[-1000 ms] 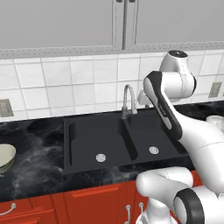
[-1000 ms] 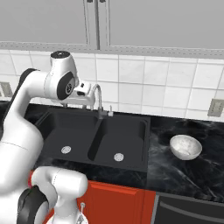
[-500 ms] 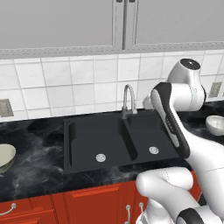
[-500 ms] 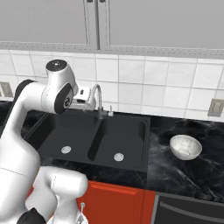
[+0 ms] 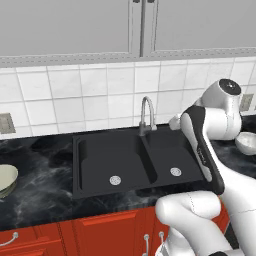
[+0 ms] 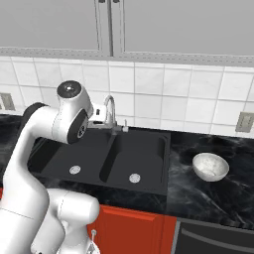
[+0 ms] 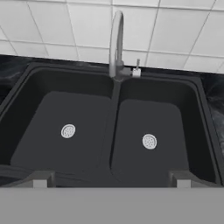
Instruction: Rinse each bowl for a few seconds and place them down in the sink or on the counter.
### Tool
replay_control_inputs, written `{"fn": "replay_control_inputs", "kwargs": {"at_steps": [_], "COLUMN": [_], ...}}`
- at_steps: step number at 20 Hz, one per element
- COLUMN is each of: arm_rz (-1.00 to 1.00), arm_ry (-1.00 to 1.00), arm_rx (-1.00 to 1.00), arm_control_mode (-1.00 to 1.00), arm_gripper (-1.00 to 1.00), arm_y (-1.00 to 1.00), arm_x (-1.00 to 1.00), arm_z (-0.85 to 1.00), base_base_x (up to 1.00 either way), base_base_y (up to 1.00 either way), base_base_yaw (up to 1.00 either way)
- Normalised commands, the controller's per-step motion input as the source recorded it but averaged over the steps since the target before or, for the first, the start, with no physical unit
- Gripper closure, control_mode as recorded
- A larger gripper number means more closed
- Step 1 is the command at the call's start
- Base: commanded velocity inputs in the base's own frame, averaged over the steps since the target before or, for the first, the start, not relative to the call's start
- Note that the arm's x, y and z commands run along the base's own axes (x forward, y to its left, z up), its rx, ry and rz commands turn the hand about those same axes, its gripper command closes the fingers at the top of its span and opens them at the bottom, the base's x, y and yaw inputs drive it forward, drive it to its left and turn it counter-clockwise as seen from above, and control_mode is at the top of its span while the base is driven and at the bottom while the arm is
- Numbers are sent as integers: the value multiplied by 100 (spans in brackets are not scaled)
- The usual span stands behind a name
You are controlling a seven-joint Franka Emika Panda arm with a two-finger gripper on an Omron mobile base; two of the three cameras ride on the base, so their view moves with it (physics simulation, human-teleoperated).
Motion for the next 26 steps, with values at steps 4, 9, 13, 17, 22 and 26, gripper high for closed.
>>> {"fn": "replay_control_inputs", "kwargs": {"at_steps": [4, 9, 13, 17, 22, 26], "arm_rz": [8, 8, 9, 9, 8, 8], "arm_ry": [-10, -11, -10, -10, -9, -9], "arm_rx": [0, 0, 0, 0, 0, 1], "arm_control_mode": [-100, -100, -100, -100, -100, -100], "arm_gripper": [-100, -100, -100, -100, -100, -100], "arm_y": [-15, -17, -17, -15, -11, -12], "arm_x": [0, 0, 3, 4, 9, 13], "arm_z": [-8, -7, -9, -13, -15, -16], "base_base_x": [0, 0, 0, 0, 0, 0], "base_base_y": [0, 0, 0, 0, 0, 0], "base_base_yaw": [0, 0, 0, 0, 0, 0]}}
